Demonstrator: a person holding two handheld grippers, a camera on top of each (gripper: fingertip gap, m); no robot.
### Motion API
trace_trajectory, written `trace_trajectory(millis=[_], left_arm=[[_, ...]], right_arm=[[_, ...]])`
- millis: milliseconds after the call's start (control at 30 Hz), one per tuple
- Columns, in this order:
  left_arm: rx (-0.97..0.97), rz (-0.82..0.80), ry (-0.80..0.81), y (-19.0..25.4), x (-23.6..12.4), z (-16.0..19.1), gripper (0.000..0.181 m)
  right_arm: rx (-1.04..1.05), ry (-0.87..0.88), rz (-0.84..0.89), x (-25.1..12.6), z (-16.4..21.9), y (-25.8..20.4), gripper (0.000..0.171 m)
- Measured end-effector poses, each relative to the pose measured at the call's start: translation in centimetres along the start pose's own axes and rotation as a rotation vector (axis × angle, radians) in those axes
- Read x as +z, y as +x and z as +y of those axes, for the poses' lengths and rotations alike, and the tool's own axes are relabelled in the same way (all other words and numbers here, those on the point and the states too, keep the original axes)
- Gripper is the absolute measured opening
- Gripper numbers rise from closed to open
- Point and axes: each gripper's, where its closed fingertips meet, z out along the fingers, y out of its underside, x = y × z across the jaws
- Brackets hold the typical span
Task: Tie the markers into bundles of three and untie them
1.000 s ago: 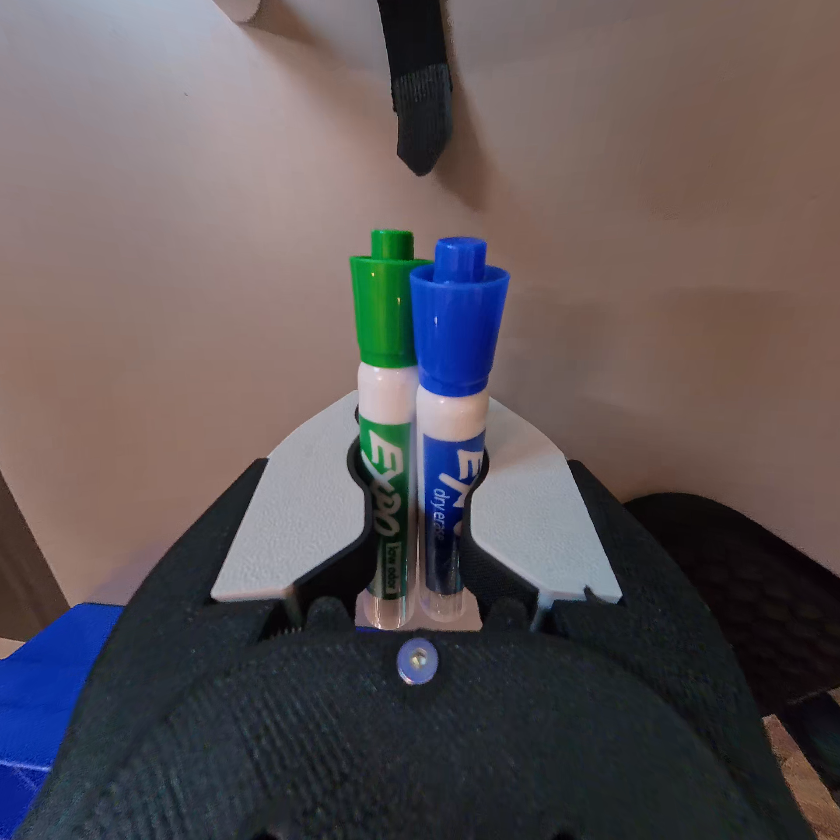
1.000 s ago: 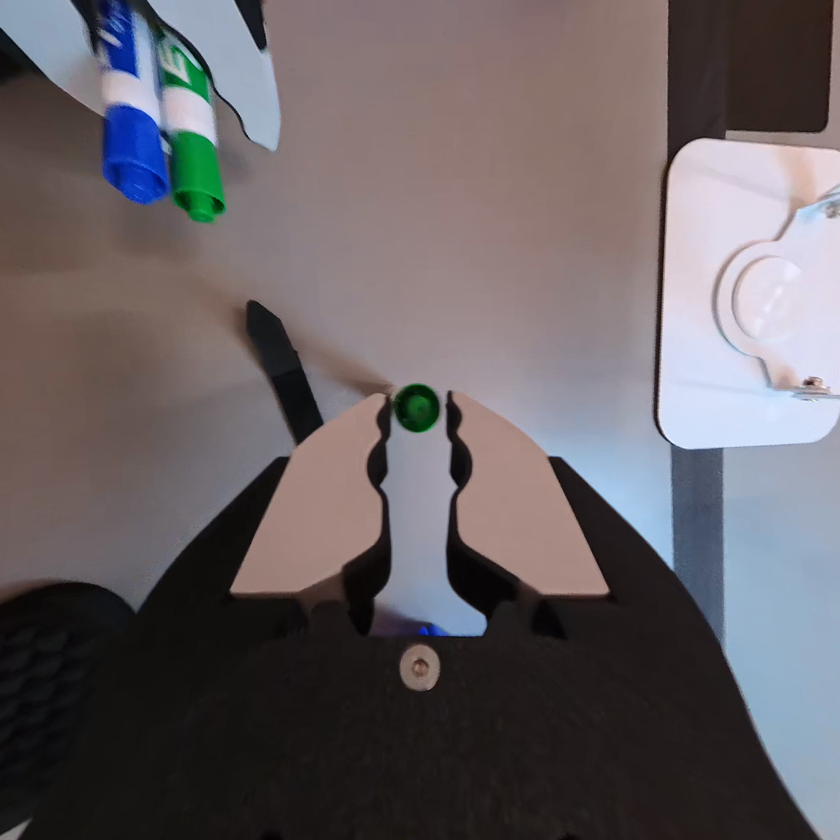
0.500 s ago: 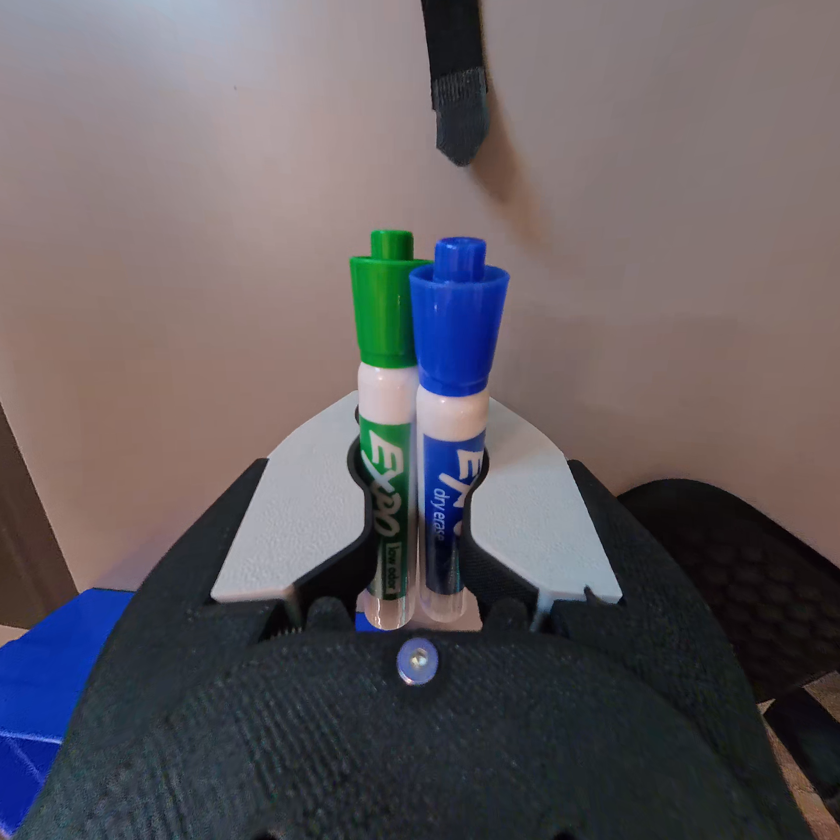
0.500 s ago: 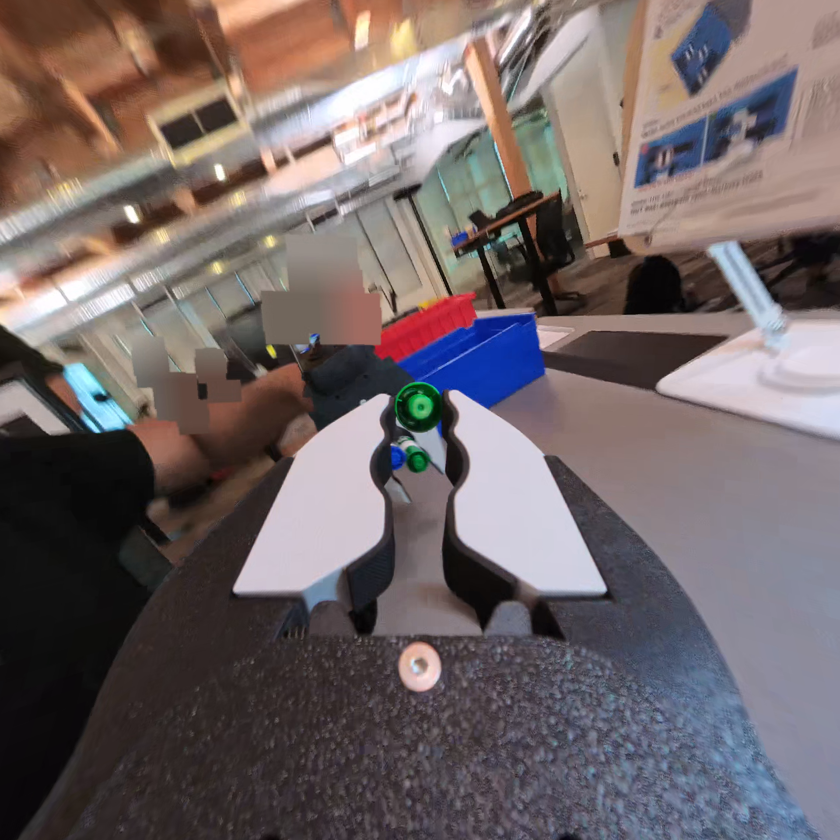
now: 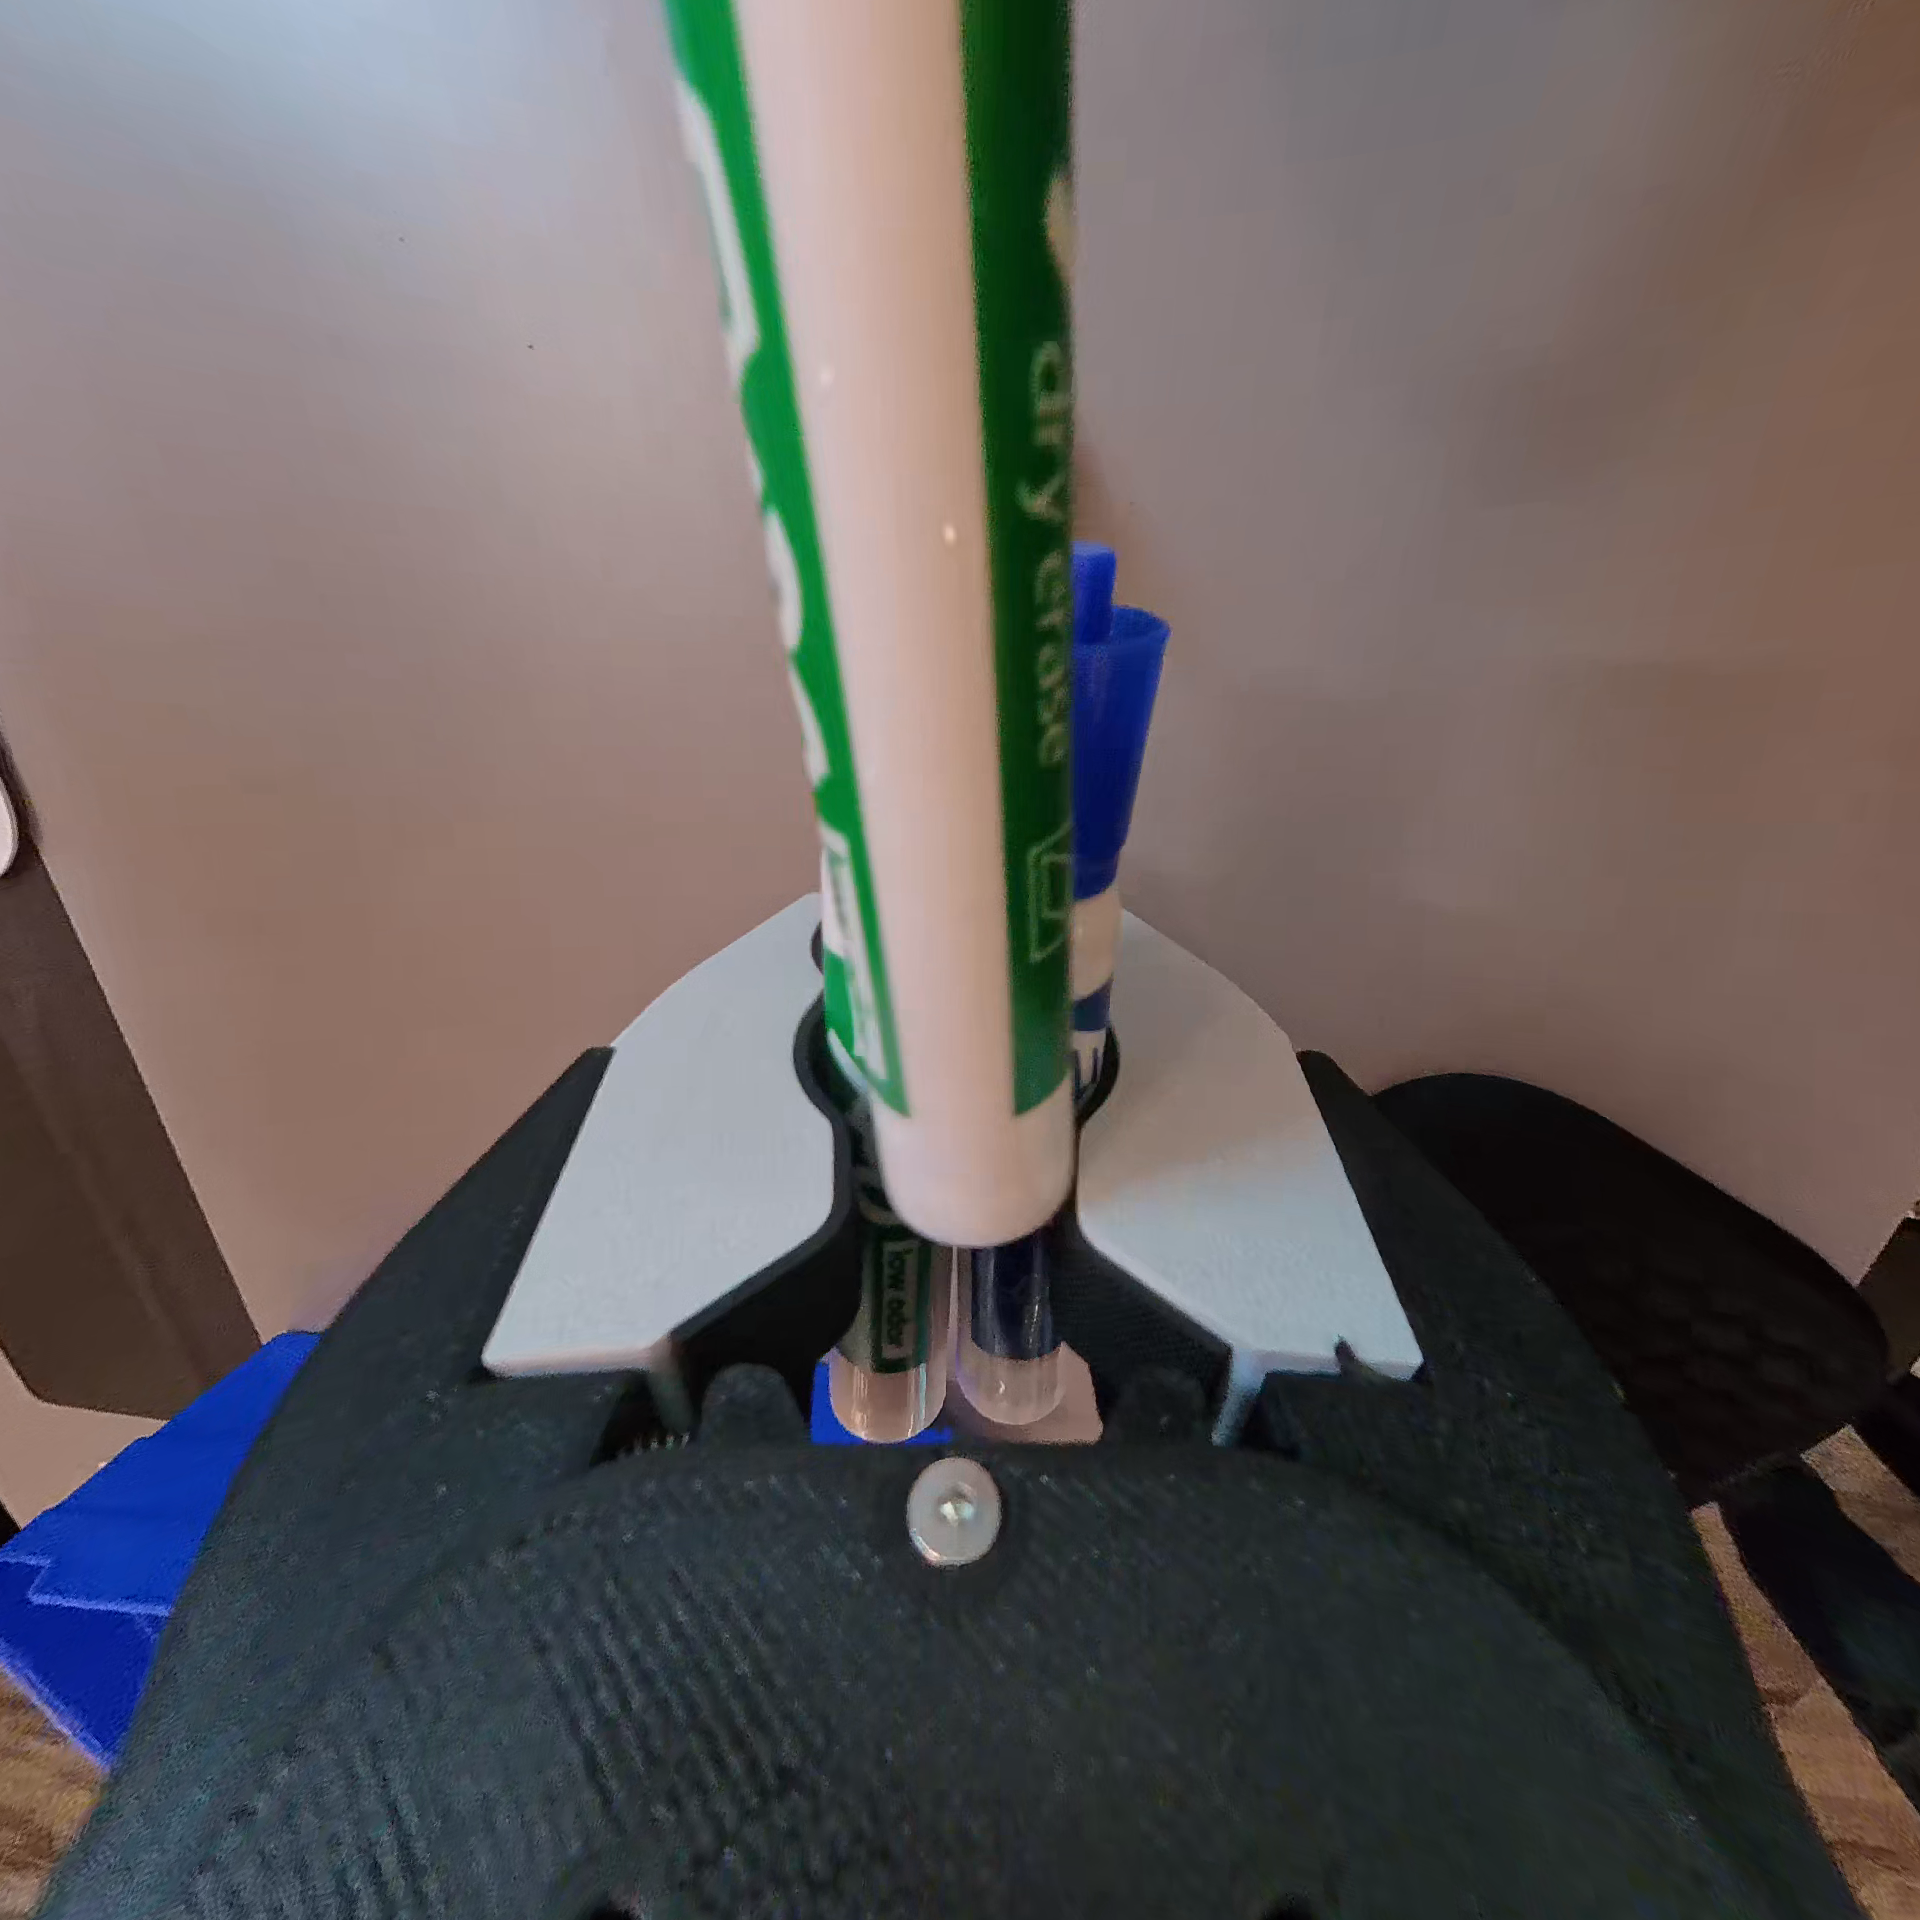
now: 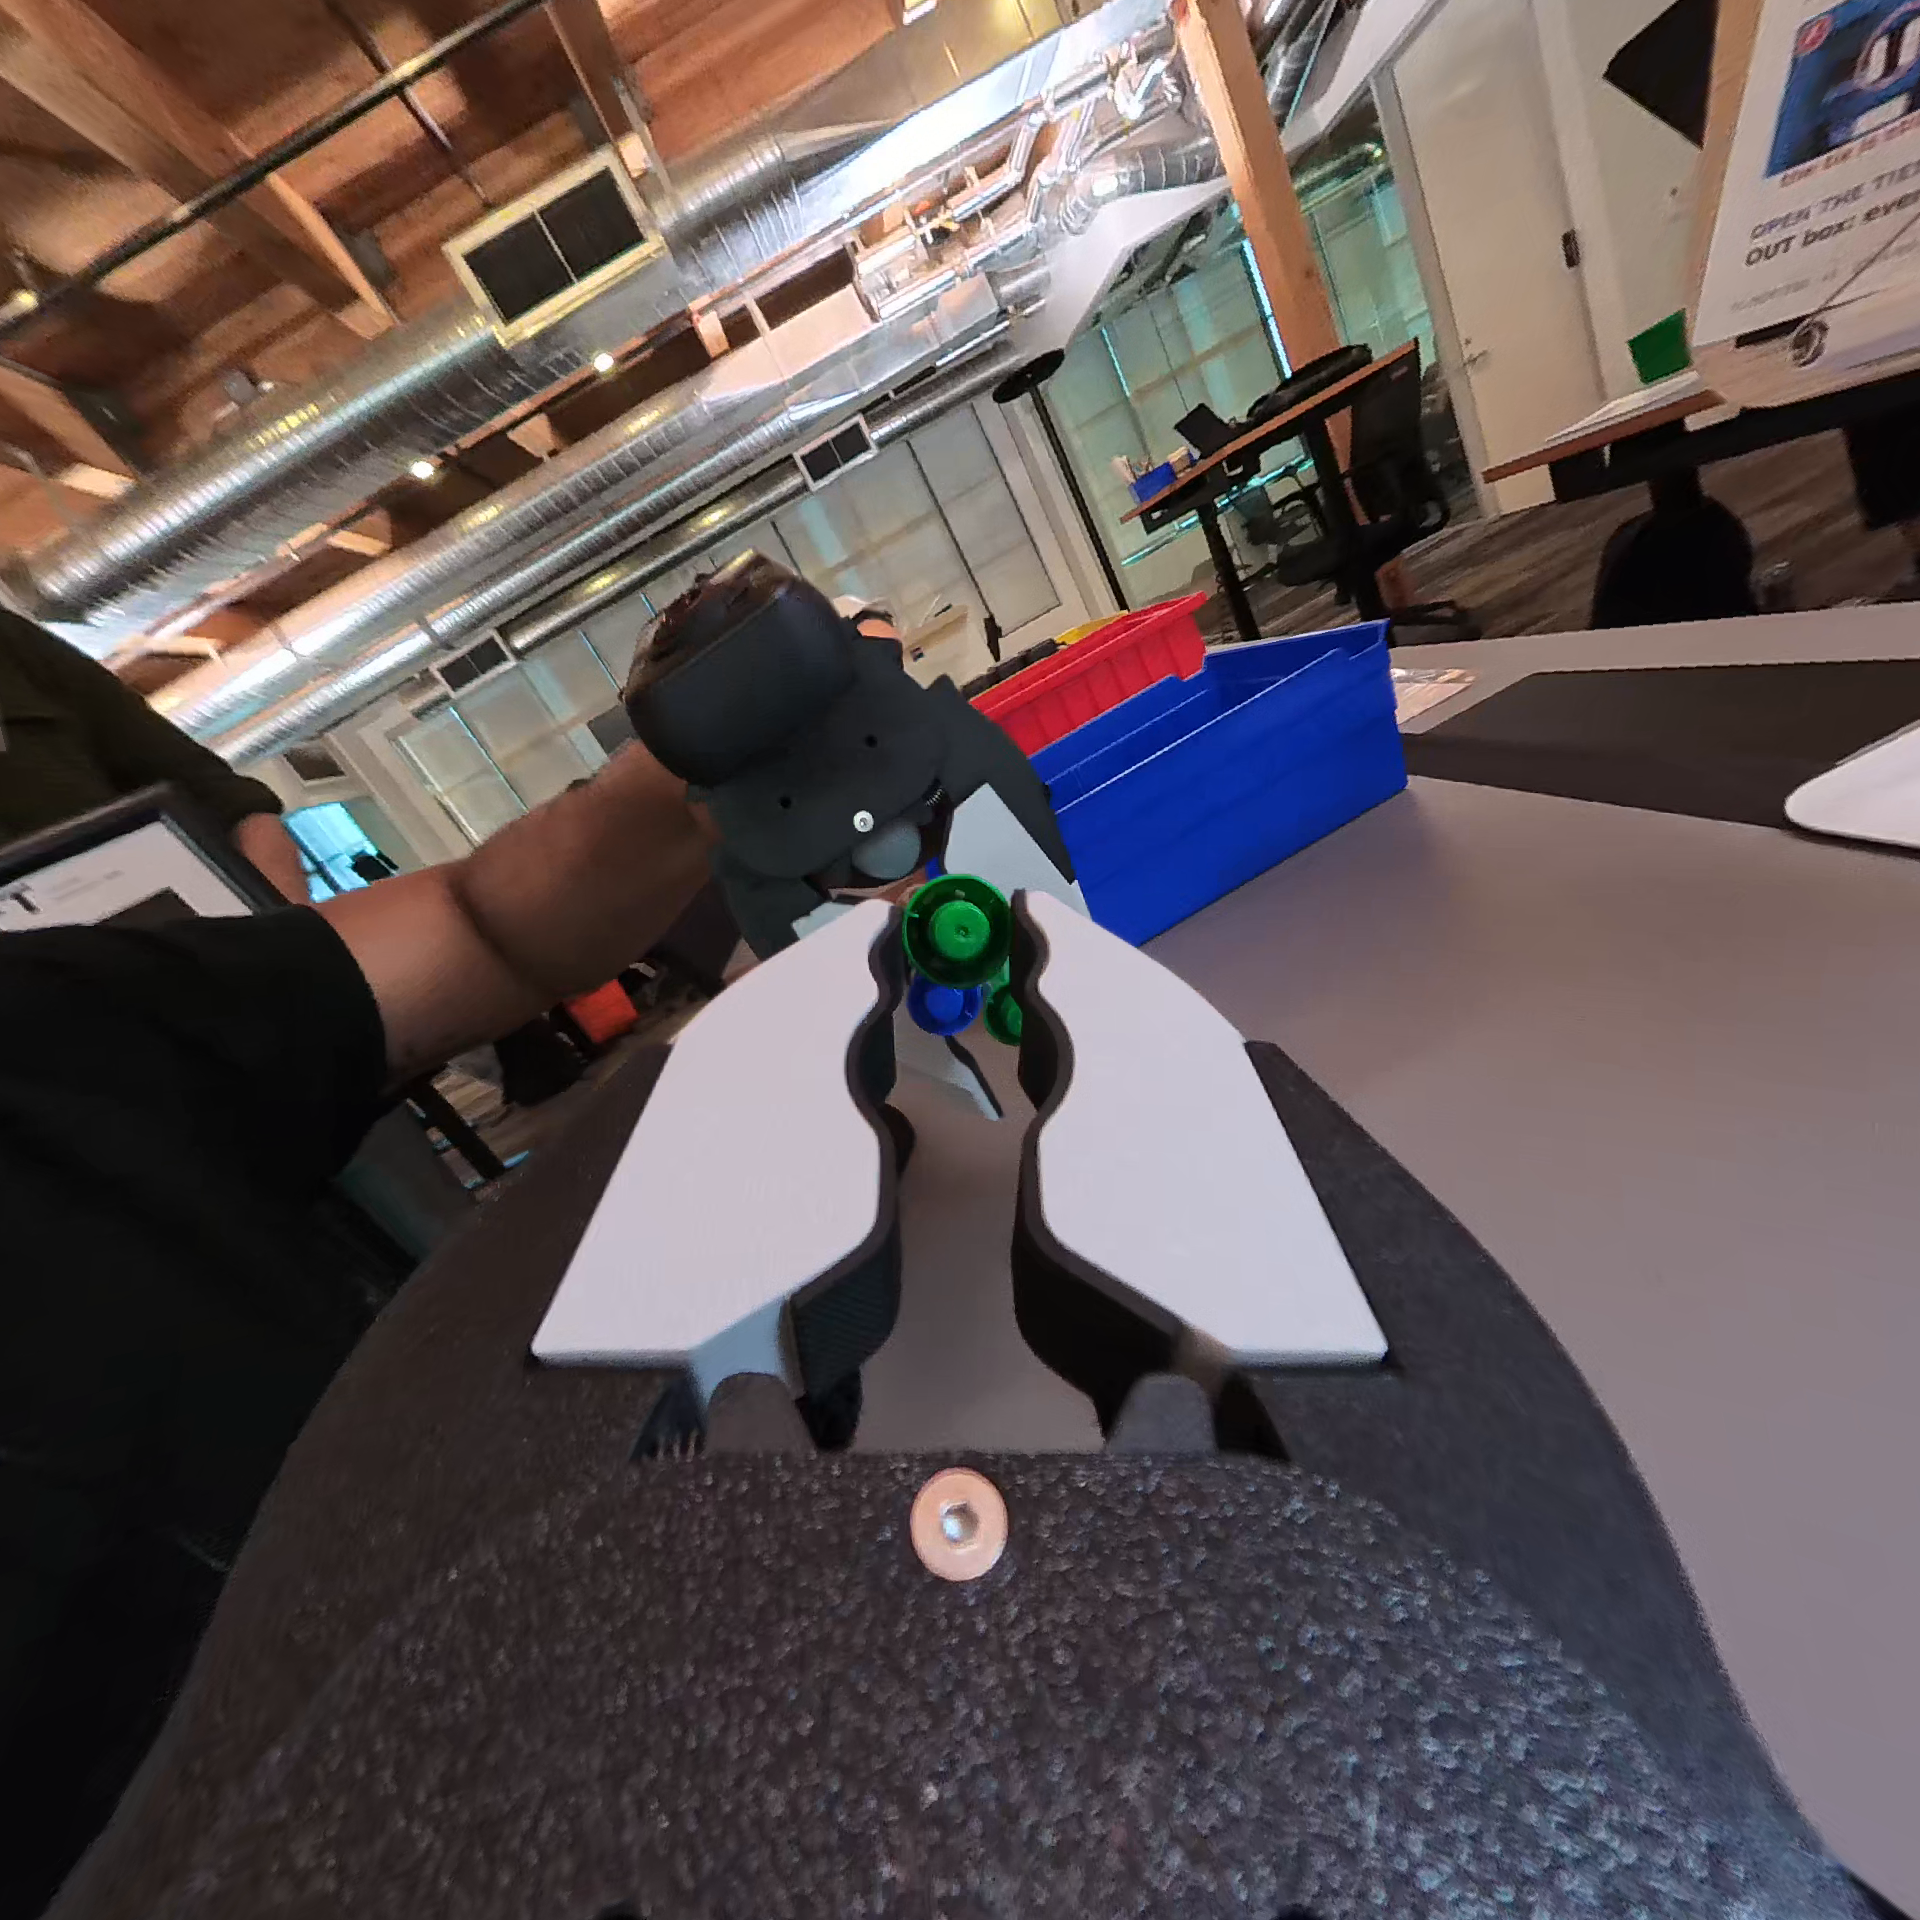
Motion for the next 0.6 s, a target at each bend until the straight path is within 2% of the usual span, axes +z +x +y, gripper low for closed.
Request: trace_trajectory(millis=[33, 200, 300, 600], left_arm=[[0.000, 0.001, -0.003, 0.0, 0.0, 0.1, 0.041], [-0.018, 0.053, 0.039, 0.8, -0.3, -0.6, 0.040], [-0.024, 0.084, 0.058, 1.1, -0.6, -1.0, 0.041], [0.016, 0.057, -0.018, 0.9, -1.0, -1.0, 0.041]], right_arm=[[-0.011, 0.006, 0.002, 0.1, 0.0, -0.1, 0.019], [-0.057, 0.048, 0.008, 0.6, -0.4, -0.7, 0.019], [-0.130, -0.006, 0.012, 1.4, 0.2, -1.1, 0.019], [-0.290, -0.309, 0.010, 4.5, 3.1, -1.2, 0.020]])
